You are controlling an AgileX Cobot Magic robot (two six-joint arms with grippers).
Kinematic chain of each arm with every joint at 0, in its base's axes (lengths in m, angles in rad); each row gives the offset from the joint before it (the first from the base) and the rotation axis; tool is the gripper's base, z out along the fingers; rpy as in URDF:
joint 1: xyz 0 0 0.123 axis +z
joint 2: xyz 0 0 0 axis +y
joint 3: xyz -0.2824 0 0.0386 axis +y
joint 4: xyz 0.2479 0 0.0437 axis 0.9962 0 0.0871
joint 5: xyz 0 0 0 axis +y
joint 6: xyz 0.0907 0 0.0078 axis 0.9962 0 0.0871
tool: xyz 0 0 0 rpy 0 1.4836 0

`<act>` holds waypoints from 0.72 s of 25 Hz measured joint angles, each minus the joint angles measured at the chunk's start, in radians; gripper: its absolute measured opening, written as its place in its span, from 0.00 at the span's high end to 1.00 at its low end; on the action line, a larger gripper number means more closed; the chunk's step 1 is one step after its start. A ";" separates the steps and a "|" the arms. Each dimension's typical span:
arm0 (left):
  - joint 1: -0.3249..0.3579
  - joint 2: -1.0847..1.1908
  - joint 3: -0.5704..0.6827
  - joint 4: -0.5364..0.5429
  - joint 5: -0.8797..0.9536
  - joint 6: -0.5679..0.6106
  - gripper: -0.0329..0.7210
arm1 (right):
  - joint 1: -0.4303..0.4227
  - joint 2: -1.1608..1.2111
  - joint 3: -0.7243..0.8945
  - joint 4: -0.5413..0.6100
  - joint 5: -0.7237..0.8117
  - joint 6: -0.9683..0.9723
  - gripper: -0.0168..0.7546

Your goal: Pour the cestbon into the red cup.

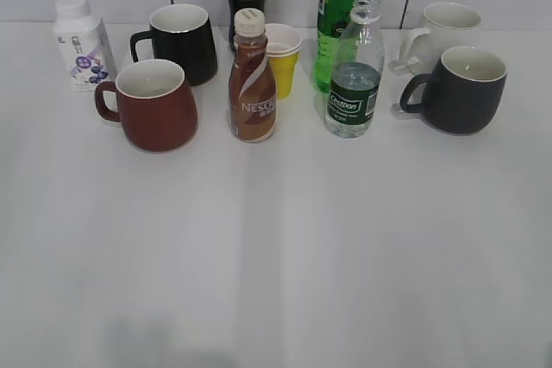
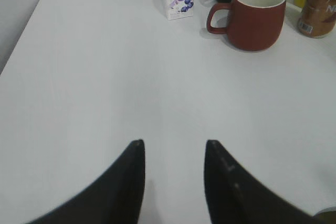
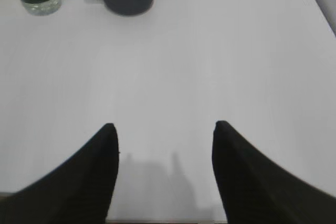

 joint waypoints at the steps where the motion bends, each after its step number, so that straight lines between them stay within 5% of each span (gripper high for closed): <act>1: 0.000 0.000 0.000 0.000 0.000 0.000 0.57 | 0.000 -0.002 0.000 0.000 0.000 0.000 0.42; 18: 0.002 0.000 0.000 0.000 0.000 0.000 0.57 | 0.000 -0.003 0.000 -0.003 0.000 -0.003 0.42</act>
